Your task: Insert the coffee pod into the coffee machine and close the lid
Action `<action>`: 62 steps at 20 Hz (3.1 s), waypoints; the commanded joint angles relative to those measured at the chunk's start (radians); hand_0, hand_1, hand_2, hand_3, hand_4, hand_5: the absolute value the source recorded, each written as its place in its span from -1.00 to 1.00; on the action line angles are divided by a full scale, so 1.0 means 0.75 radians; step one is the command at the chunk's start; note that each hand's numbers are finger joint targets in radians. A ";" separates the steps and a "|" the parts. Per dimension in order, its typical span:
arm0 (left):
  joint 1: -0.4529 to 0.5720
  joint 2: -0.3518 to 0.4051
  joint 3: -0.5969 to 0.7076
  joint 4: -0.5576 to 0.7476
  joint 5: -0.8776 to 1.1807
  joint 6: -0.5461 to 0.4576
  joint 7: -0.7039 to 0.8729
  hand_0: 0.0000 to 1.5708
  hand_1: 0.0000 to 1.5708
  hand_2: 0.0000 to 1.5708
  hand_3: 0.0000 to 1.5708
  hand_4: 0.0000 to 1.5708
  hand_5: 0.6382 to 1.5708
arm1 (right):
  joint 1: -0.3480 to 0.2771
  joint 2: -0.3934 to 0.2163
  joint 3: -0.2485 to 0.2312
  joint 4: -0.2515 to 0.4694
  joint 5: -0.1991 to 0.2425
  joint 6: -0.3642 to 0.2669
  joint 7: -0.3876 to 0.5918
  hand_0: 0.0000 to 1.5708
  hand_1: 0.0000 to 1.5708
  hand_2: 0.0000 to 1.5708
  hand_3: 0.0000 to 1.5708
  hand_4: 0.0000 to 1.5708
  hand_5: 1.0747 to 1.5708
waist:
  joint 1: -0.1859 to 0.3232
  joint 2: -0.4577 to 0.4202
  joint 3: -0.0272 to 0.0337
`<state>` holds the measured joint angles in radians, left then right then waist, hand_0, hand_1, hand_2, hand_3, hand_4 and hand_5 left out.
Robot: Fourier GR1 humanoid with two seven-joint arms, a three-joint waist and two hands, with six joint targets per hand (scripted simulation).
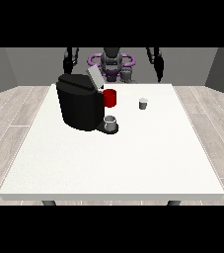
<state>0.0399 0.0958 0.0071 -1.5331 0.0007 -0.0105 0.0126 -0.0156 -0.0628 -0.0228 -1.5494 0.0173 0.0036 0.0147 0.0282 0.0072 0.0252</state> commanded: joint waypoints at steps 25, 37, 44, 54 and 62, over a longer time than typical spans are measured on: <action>-0.333 0.213 0.134 0.210 -0.071 -0.164 -0.034 -1.00 -1.00 -1.00 -1.00 -1.00 1.00 | -0.106 0.064 -0.042 -0.016 -0.043 -0.137 -0.114 -1.00 -1.00 -1.00 -1.00 -0.85 1.00 | -0.159 0.112 -0.0340; -0.531 0.253 0.142 0.635 -0.250 -0.114 -0.077 -1.00 -1.00 -1.00 -1.00 -1.00 1.00 | -0.147 0.083 0.024 0.064 -0.004 -0.231 -0.076 -1.00 -1.00 -1.00 -1.00 -0.50 1.00 | -0.171 0.154 -0.0338; -0.571 0.234 0.052 0.755 -0.391 -0.082 -0.133 -1.00 -1.00 -0.86 -1.00 -1.00 1.00 | -0.210 0.055 -0.008 0.169 0.034 -0.250 -0.079 -1.00 -1.00 -1.00 -1.00 -0.46 1.00 | -0.166 0.183 -0.0340; -0.684 0.262 0.067 0.980 -0.511 -0.030 -0.147 -0.04 -0.04 0.04 -0.35 -1.00 1.00 | -0.248 0.072 -0.006 0.244 0.017 -0.251 -0.095 -1.00 -1.00 -1.00 -1.00 -0.51 1.00 | -0.178 0.190 -0.0338; -0.684 0.282 -0.033 1.031 -0.688 0.035 -0.216 -0.30 -0.30 -0.11 -0.42 -1.00 1.00 | -0.269 0.025 -0.067 0.318 -0.013 -0.213 -0.175 -1.00 -1.00 -1.00 -1.00 -0.34 1.00 | -0.162 0.215 -0.0335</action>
<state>-0.4652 0.3077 0.0107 -0.7773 -0.4627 -0.0083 -0.1154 -0.2029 -0.0372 -0.0443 -1.3689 0.0150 -0.1591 -0.0374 -0.1102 0.1406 0.0000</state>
